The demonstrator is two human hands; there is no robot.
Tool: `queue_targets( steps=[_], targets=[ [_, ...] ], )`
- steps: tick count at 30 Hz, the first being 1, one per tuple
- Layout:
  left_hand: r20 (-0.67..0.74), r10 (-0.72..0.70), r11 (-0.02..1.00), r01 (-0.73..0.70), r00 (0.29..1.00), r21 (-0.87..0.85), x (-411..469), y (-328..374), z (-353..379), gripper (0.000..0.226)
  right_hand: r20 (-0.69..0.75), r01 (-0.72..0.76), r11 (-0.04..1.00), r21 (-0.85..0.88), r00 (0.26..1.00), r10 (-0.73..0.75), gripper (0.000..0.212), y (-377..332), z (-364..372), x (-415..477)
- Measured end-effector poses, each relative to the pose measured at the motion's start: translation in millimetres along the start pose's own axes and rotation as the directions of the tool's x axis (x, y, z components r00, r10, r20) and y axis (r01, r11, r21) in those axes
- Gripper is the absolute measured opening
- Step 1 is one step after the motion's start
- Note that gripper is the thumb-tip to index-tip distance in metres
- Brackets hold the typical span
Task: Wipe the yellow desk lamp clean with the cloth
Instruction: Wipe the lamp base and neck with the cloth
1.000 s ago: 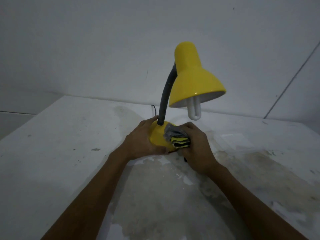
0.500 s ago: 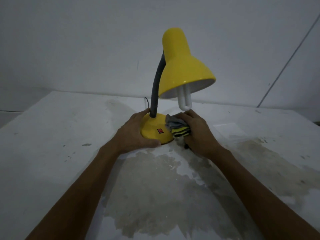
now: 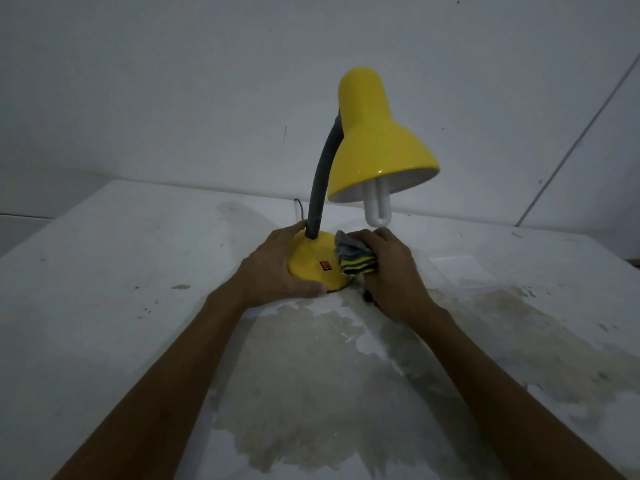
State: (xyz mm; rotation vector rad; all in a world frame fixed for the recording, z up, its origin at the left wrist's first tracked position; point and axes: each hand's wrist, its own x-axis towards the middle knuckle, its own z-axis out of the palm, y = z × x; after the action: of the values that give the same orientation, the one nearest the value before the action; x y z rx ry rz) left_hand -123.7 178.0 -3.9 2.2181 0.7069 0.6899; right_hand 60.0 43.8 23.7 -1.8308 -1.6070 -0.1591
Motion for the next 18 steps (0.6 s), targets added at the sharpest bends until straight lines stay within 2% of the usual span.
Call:
queue_targets(
  steps=[1, 5, 7, 9, 11, 13, 16, 18],
  targets=[
    [0.000, 0.008, 1.000, -0.008, 1.000, -0.011, 1, -1, 1, 0.117, 0.002, 0.013, 0.999, 0.045, 1.000, -0.013, 0.058, -7, 6, 1],
    [-0.016, 0.029, 0.998, -0.030, 0.999, -0.047, 2, -3, 1, 0.118, 0.168, 0.116, 0.991, 0.061, 0.978, -0.125, 0.060, -20, 20, -2],
    [-0.015, 0.032, 0.998, -0.033, 0.999, -0.054, 2, -2, 1, 0.112, 0.195, 0.120, 0.984, 0.128, 0.970, -0.144, 0.049, -13, 11, 0],
    [-0.008, 0.027, 0.999, -0.028, 1.000, -0.044, 3, -3, 1, 0.112, 0.131, 0.110, 0.986, 0.122, 0.983, -0.126, 0.040, -3, 5, 4],
    [0.007, -0.010, 1.000, 0.010, 1.000, -0.014, 2, -4, 1, 0.120, -0.013, 0.007, 0.993, 0.121, 1.000, -0.005, 0.042, 3, 7, 4],
    [0.011, -0.024, 1.000, 0.024, 1.000, 0.001, 2, -6, 1, 0.122, -0.076, -0.058, 0.989, 0.140, 0.995, 0.069, 0.046, 1, 14, 0],
    [-0.011, 0.004, 1.000, -0.004, 1.000, -0.027, 3, -8, 2, 0.118, 0.051, 0.053, 0.991, 0.123, 0.997, -0.060, 0.059, -5, 20, -3],
    [-0.011, 0.016, 0.999, -0.016, 1.000, -0.029, 5, -9, 3, 0.117, 0.101, 0.054, 0.988, 0.141, 0.993, -0.069, 0.061, -2, 15, 0]
  ],
)
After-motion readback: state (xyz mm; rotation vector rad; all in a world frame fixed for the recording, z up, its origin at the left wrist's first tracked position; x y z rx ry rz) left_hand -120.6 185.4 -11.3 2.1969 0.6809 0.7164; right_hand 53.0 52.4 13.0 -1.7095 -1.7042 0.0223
